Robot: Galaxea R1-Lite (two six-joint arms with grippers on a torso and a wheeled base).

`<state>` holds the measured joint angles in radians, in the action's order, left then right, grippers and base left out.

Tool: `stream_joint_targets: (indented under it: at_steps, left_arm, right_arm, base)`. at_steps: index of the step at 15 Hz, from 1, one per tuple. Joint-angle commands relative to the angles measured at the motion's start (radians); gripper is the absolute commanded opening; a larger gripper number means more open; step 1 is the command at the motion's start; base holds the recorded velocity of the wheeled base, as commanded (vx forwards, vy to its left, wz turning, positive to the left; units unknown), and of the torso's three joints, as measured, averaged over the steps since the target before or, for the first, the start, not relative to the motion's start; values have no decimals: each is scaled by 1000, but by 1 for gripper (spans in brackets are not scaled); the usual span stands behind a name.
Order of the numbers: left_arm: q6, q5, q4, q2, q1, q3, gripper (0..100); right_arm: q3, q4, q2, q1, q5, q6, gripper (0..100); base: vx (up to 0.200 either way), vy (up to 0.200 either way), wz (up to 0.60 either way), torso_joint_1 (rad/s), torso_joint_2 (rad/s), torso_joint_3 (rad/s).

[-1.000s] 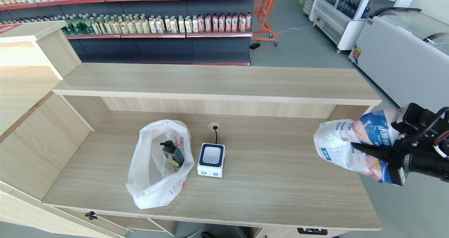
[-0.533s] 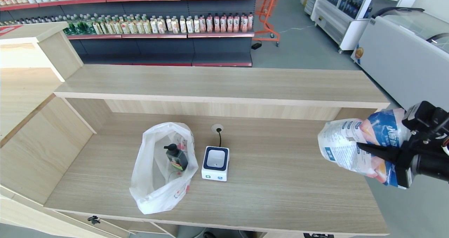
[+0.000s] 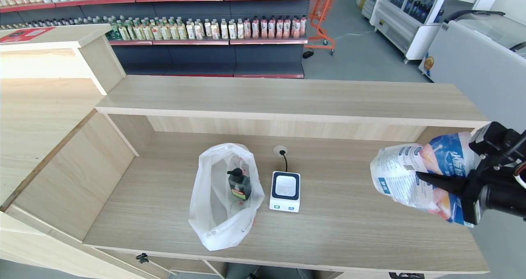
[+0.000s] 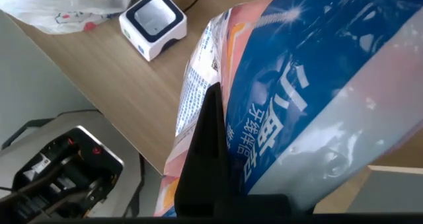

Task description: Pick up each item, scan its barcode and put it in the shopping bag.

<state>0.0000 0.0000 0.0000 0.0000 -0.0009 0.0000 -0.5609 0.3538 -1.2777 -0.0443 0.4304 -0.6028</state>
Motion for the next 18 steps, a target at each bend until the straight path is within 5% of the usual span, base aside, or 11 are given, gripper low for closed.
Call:
stream_joint_targets:
  at_steps: [1, 4, 7, 12, 18]
  left_arm:
    - [0, 0, 0, 0, 1, 0, 100]
    - [2, 0, 0, 0, 1, 0, 100]
    - [5, 0, 0, 0, 1, 0, 100]
    - [5, 0, 0, 0, 1, 0, 100]
    - [3, 0, 0, 0, 1, 0, 100]
  right_arm:
    - [-1, 1, -15, 0, 1, 3, 0]
    - [-4, 1, -17, 0, -4, 6, 0]
    - [-4, -1, -25, 11, -4, 6, 0]
    - [13, -3, -40, 20, -2, 28, 0]
    - [-16, 2, -255, -16, 4, 5, 0]
  base:
    - [0, 200, 0, 2, 2, 2]
    - [0, 200, 0, 2, 2, 4]
    - [0, 0, 0, 0, 0, 0]
    - [200, 0, 0, -5, -1, 5]
    - [0, 0, 0, 0, 0, 0]
